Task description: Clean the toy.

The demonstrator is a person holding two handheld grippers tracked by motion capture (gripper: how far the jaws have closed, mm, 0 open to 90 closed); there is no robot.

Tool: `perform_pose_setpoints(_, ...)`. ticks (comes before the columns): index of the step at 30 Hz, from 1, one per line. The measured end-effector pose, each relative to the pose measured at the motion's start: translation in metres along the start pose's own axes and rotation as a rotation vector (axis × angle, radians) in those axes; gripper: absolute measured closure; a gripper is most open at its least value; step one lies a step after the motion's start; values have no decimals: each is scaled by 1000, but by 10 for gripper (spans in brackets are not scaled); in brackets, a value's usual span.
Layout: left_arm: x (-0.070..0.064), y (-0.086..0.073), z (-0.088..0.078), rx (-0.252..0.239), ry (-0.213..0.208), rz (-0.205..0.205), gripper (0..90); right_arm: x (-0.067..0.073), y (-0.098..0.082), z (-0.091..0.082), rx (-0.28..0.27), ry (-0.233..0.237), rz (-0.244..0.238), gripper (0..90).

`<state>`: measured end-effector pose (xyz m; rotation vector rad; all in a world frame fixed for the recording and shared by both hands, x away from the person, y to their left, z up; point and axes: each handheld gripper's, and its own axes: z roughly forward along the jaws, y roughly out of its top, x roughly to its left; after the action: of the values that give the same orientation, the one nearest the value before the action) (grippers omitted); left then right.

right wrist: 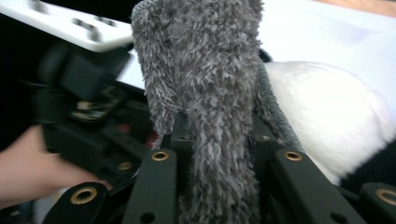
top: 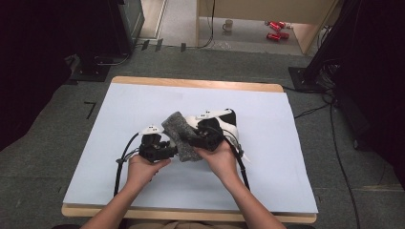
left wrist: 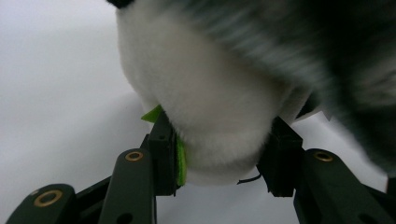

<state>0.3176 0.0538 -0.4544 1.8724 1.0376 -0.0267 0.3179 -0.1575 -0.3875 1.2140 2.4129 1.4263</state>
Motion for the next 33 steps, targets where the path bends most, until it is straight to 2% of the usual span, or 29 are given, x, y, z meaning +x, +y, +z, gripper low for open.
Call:
perform_pose_setpoints(2,-1,-2,3,-6,0,-5,552,-4,-3,2,-1,-39,-37,735)
perform_pose_setpoints(3,-2,-2,5,-4,3,-3,553,-7,-4,2,2,-43,-44,739)
perform_pose_setpoints(5,-1,-2,6,-3,9,5,554,-12,-4,1,11,-46,-38,747)
perform_pose_setpoints(6,1,-2,7,3,7,-3,556,-19,-4,-2,16,-64,-43,749)
perform_pose_setpoints(8,5,-2,6,7,8,-6,557,-20,-4,-2,12,-69,-48,749)
perform_pose_setpoints(9,9,-2,6,9,4,-6,563,-26,-3,-9,20,-126,-55,744)
perform_pose_setpoints(10,9,-2,6,9,4,-6,565,-26,-3,-9,20,-126,-55,744)
perform_pose_setpoints(11,12,-1,6,7,-3,-4,566,-35,-3,-16,16,-137,-29,751)
perform_pose_setpoints(13,12,1,6,5,-8,0,567,-42,-2,-22,8,-140,-4,757)
perform_pose_setpoints(20,22,6,6,20,-24,-12,567,-52,-1,-39,-16,-178,13,759)
perform_pose_setpoints(22,26,7,6,21,-24,-3,568,-57,-2,-46,-27,-190,30,759)
perform_pose_setpoints(29,33,13,8,37,-40,-19,566,-76,-9,-65,-64,-229,87,757)
perform_pose_setpoints(33,33,15,9,36,-31,-11,567,-83,-13,-72,-77,-254,111,756)
